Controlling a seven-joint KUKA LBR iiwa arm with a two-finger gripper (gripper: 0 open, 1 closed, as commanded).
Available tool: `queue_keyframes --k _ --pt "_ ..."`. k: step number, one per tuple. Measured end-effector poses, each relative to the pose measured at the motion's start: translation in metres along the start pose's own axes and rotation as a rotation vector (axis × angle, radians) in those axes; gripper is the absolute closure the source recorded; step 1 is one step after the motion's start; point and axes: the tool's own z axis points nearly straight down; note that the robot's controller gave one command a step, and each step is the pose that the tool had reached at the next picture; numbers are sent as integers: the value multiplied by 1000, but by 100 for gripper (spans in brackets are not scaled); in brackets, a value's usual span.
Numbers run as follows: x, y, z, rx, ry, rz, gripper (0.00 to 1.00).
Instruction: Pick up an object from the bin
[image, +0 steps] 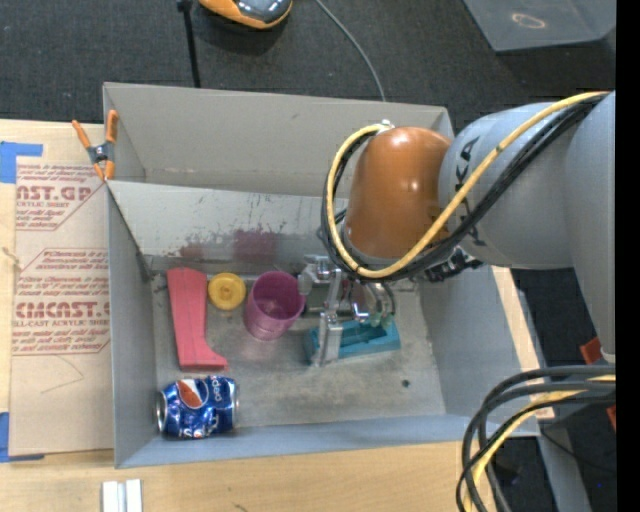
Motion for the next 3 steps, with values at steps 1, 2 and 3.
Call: queue_keyframes --k 1,2,3 --pt "-2 0 -4 -1 -7 1 0" --pt "-7 -12 32 -4 -21 39 0" --pt "-4 -27 84 -2 -12 102 0"
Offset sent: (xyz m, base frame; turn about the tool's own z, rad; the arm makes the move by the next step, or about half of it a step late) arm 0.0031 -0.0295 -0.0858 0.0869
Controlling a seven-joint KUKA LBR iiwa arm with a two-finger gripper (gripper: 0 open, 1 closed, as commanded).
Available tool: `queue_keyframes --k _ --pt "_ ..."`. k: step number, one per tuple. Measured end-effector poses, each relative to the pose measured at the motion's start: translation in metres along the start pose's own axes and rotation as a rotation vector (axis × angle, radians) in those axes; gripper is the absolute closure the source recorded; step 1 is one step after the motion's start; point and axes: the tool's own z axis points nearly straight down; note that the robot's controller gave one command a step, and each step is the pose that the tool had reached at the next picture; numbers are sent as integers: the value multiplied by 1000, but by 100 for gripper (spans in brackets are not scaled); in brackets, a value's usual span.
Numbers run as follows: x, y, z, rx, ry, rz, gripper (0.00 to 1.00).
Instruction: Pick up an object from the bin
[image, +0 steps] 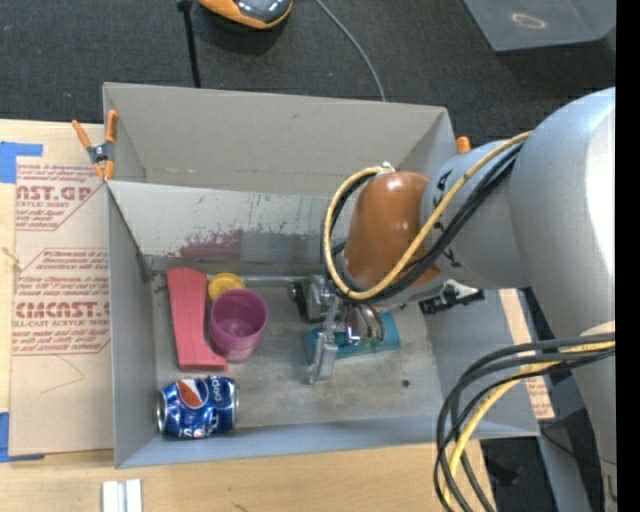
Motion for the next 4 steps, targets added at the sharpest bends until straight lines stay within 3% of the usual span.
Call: queue_keyframes --k 1,2,3,4 --pt "9 3 4 -6 -18 198 0" --pt "3 -9 -1 -6 -8 241 0" --pt "22 -49 0 -5 -15 136 100" --pt "22 -49 0 -5 -15 136 100"
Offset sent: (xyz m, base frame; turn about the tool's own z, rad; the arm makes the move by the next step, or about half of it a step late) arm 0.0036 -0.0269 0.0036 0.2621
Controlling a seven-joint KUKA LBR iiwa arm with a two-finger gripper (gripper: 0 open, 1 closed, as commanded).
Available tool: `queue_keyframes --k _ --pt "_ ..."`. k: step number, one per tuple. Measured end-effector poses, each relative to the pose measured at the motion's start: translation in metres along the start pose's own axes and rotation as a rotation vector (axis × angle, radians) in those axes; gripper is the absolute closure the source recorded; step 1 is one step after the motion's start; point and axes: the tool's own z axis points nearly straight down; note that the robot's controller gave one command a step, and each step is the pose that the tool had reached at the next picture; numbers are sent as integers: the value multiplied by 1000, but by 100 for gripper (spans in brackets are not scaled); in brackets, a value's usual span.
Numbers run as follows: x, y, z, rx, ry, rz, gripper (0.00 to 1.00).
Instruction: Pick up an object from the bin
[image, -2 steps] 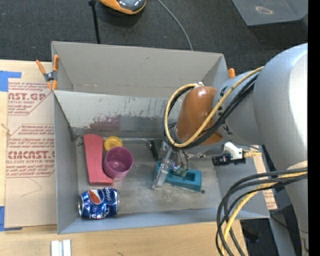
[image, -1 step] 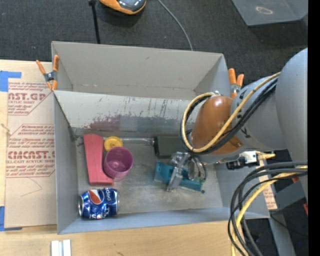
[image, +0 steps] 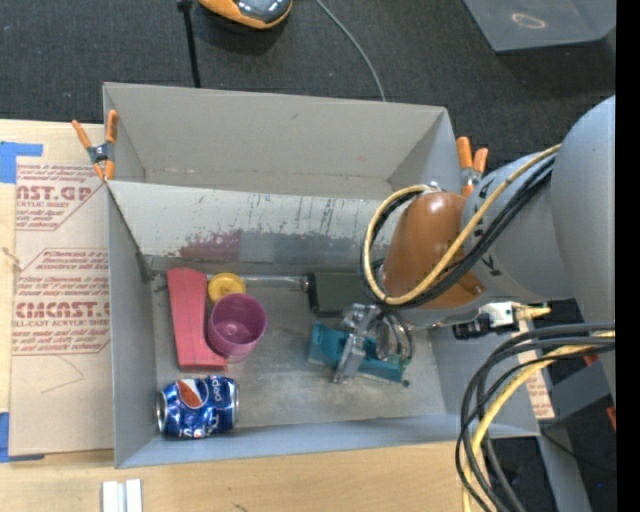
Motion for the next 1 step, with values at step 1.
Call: queue_keyframes --k 1 --pt "7 9 -87 1 5 54 100"
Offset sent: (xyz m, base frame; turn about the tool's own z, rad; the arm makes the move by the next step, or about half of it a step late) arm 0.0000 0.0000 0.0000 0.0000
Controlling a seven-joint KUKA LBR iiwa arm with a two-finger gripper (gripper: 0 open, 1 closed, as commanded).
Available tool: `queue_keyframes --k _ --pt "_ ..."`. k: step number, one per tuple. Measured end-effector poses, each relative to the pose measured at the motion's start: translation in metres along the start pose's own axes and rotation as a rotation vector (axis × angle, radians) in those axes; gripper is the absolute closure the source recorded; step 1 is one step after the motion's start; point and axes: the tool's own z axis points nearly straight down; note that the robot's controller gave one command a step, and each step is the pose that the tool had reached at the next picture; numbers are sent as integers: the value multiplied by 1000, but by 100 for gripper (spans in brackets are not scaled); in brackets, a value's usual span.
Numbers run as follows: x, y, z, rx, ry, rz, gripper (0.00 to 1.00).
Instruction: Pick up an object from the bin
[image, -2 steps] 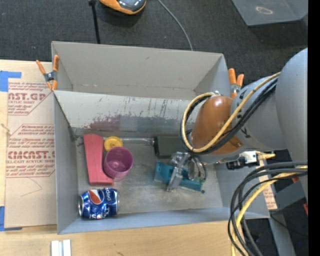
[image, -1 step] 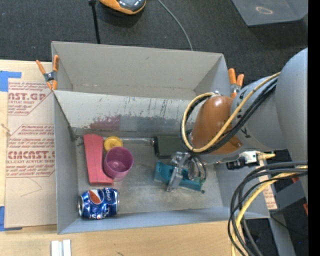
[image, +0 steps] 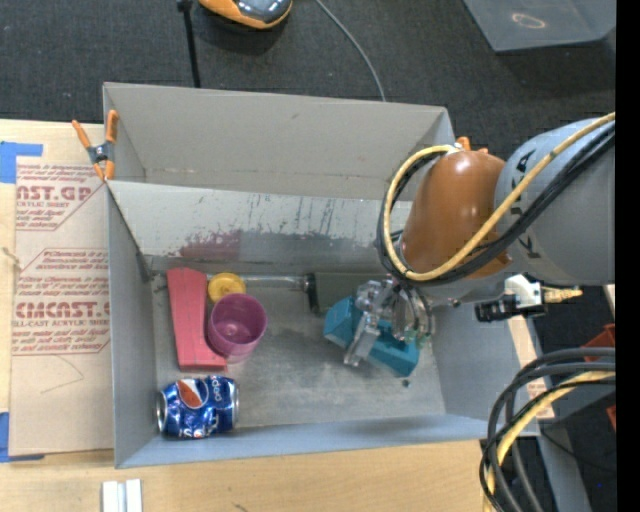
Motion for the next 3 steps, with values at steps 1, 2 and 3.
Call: queue_keyframes --k 1,2,3 --pt "0 0 0 0 0 0 100" --pt "-5 6 39 -1 -8 -10 100" --pt "4 18 -27 1 4 30 100"
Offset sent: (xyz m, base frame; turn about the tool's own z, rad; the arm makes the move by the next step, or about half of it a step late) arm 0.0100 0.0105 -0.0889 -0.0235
